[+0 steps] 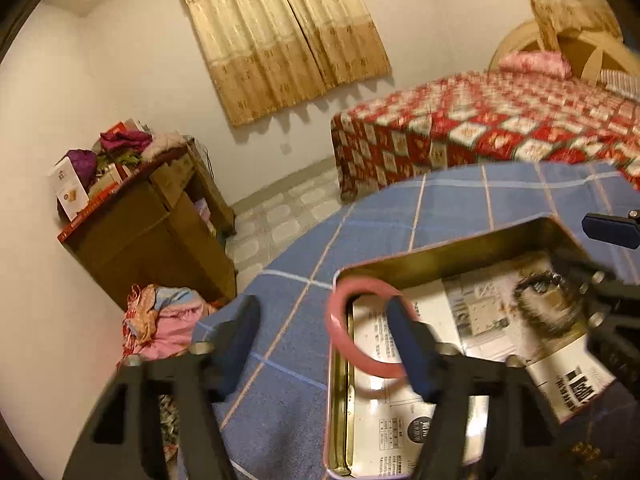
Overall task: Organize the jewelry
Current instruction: 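Carry the pink bangle and bead bracelet into the tin and release both, then withdraw both open tools from the tin back toward the loose jewelry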
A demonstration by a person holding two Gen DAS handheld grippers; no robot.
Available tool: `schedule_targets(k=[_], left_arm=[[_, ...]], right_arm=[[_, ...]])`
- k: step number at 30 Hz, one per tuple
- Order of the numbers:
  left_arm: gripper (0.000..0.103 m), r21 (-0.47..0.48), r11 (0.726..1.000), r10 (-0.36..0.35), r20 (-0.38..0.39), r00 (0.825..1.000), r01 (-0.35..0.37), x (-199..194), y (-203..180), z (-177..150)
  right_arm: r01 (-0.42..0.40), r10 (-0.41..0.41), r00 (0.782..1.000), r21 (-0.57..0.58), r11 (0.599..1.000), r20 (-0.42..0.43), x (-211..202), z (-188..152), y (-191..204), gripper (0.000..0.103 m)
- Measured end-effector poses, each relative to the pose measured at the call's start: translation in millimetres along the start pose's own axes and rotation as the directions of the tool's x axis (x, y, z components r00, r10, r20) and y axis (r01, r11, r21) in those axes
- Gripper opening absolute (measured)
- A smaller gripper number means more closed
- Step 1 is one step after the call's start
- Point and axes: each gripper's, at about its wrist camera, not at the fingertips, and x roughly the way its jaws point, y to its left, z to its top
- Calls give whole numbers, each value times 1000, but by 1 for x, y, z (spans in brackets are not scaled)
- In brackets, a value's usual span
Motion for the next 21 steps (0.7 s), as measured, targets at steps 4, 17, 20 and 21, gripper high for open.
schedule_targets(k=[4,17,20,21], left_arm=[[68,-1,1000,10,8,1000,-10,-9,7,-2],[68,-50,998,30,-16,999,-31,-31,29,-32],[68,-67,997,25,-26,999,-26,-40,31,-41],[68,-73,997,22,-27,999,-24,-44,32,-45]], right_arm=[[8,-8,1000,2,1000,4,-7,-5,-3,46],[12,-12,1000,67,998,7,-33,-27,-23,46],[14,-14,1000,66,998,-1,-40,-36,-24,46],[15,-14,1000,64,998,-1,-43,-38,-24,46]])
